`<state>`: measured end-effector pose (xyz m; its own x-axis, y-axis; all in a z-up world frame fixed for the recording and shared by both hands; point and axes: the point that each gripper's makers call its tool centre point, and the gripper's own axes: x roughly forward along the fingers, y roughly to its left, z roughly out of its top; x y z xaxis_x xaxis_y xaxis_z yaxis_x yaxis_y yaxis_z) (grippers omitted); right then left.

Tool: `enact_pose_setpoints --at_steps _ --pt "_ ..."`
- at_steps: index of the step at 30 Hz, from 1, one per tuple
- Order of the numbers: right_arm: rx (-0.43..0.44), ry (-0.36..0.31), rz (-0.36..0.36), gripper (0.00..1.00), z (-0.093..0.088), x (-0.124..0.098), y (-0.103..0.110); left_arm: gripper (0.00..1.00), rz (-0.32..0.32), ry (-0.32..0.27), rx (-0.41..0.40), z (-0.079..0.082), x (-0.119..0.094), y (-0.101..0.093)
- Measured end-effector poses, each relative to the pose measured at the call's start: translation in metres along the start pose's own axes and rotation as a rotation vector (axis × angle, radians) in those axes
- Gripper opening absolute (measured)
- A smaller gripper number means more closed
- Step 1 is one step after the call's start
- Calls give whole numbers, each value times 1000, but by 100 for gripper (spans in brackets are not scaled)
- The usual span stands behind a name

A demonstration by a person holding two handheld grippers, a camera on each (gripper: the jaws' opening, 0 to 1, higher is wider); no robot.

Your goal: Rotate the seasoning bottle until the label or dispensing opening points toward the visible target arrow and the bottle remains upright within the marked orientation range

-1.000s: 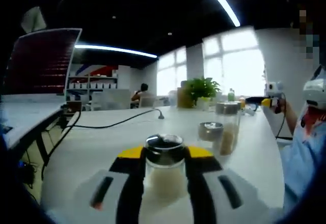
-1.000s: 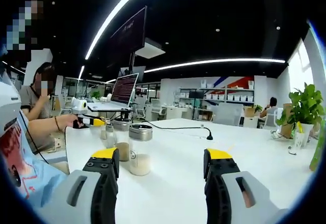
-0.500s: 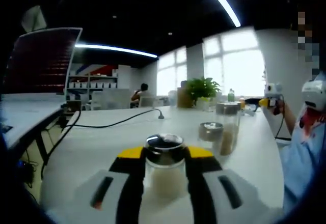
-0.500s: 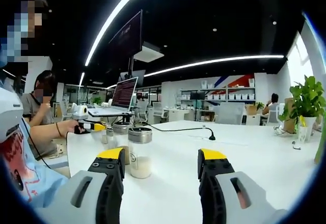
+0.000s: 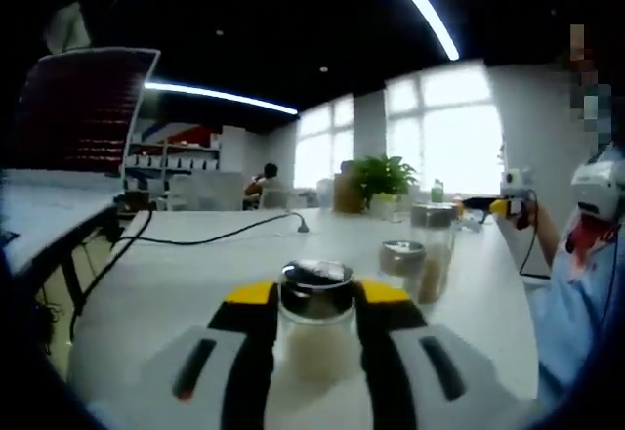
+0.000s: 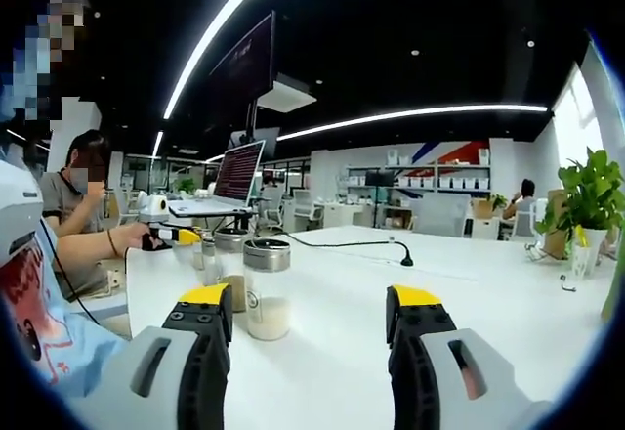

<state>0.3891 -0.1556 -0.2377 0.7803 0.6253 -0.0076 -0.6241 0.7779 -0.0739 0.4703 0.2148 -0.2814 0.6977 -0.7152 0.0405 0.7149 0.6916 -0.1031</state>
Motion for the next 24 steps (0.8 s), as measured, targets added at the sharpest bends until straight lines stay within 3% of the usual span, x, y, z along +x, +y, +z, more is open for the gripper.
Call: enact_pose_setpoints --at_steps 3,8,14,18,24 --pt "-5 1 18 66 -1 1 4 44 32 -46 -3 8 -7 7" --pt "-12 23 8 66 -6 2 2 48 60 -54 37 18 -17 -3" --pt "-4 6 -16 66 -1 0 -6 52 167 -88 68 35 -24 -14" --pt "-8 11 -22 66 -2 -1 -8 52 211 -80 58 36 -19 -20" --pt "-7 4 -33 65 1 -3 -12 53 336 -68 32 32 -18 -21"
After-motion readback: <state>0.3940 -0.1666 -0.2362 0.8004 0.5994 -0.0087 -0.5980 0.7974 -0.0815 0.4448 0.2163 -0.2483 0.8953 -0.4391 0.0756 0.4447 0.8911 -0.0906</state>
